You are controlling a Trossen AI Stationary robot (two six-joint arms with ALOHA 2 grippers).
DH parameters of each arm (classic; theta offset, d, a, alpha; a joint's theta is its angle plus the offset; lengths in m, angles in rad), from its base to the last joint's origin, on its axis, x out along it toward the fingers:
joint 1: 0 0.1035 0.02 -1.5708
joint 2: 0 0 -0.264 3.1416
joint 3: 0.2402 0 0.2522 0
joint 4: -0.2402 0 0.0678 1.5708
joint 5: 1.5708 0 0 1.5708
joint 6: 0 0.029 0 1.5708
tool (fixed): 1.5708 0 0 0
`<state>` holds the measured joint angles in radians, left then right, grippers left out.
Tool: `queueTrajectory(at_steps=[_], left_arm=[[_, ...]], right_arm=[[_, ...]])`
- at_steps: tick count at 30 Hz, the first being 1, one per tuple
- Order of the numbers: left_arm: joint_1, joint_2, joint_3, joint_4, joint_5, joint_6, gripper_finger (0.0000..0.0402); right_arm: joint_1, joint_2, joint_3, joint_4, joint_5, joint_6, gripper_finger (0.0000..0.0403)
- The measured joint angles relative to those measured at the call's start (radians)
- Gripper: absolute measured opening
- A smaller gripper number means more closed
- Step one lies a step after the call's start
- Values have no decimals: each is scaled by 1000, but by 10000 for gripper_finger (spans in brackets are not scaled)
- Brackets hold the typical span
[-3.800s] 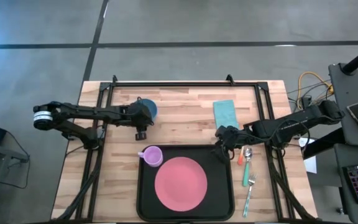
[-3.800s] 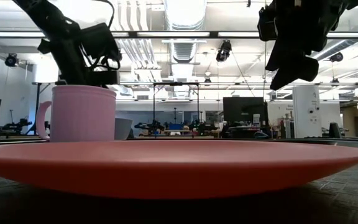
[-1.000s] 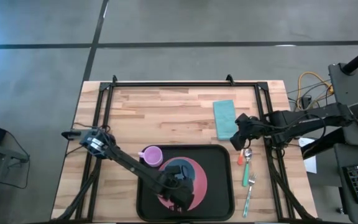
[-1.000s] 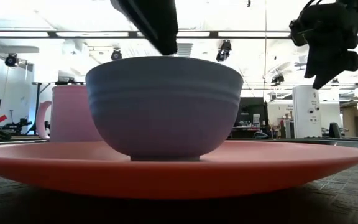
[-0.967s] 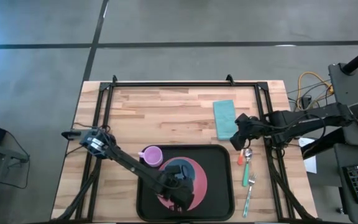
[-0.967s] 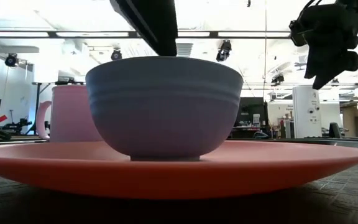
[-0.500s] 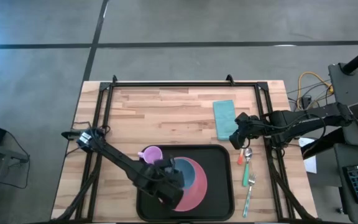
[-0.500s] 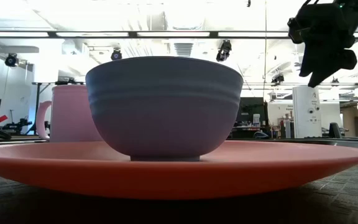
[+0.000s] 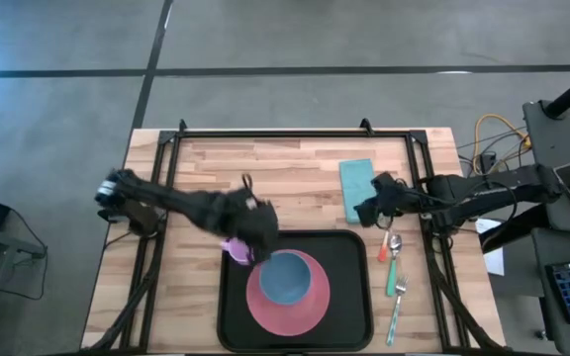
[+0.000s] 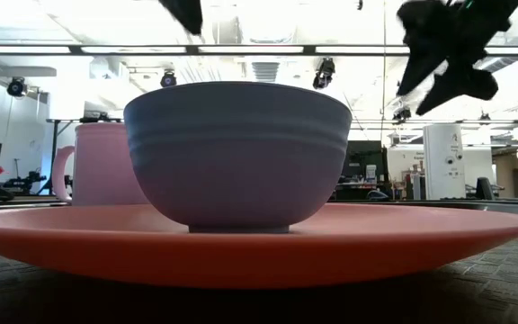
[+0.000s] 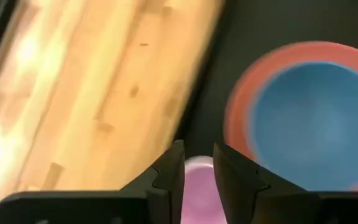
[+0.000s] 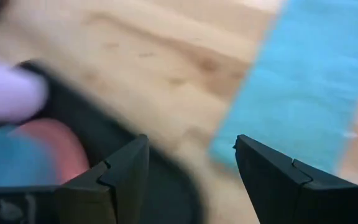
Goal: Set up tray
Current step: Put the light blue napkin on the black serving tray
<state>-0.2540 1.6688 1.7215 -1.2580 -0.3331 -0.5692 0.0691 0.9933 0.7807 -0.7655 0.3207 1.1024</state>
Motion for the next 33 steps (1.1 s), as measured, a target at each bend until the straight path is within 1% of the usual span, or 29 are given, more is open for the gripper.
queueTrajectory(at_steps=[3,7,10,13,16,21,24,27,31,33], left_arm=[[95,-111,-143,119,49,55,67],[234,-271,-344,354,197,162,67],[338,-358,-481,507,296,209,67],[427,-429,-570,593,366,249,67],[483,-467,-627,621,387,300,67],[549,-476,-657,629,389,396,67],[578,-463,-661,629,389,421,67],[596,-462,-665,627,394,422,67],[613,-462,-665,628,394,419,67],[622,-462,-662,630,392,396,67]], right_arm=[[-102,54,-1,-44,-2,2,224],[-316,159,-1,-29,-81,-46,224],[-481,261,-1,-28,-91,-88,224],[-619,358,-1,16,-136,-154,224],[-721,441,-1,127,-192,-242,224],[-812,549,0,279,-205,-298,224],[-843,601,0,283,-191,-291,224],[-856,624,7,277,-195,-288,224],[-856,632,29,275,-185,-341,224],[-856,634,46,279,-149,-371,224]])
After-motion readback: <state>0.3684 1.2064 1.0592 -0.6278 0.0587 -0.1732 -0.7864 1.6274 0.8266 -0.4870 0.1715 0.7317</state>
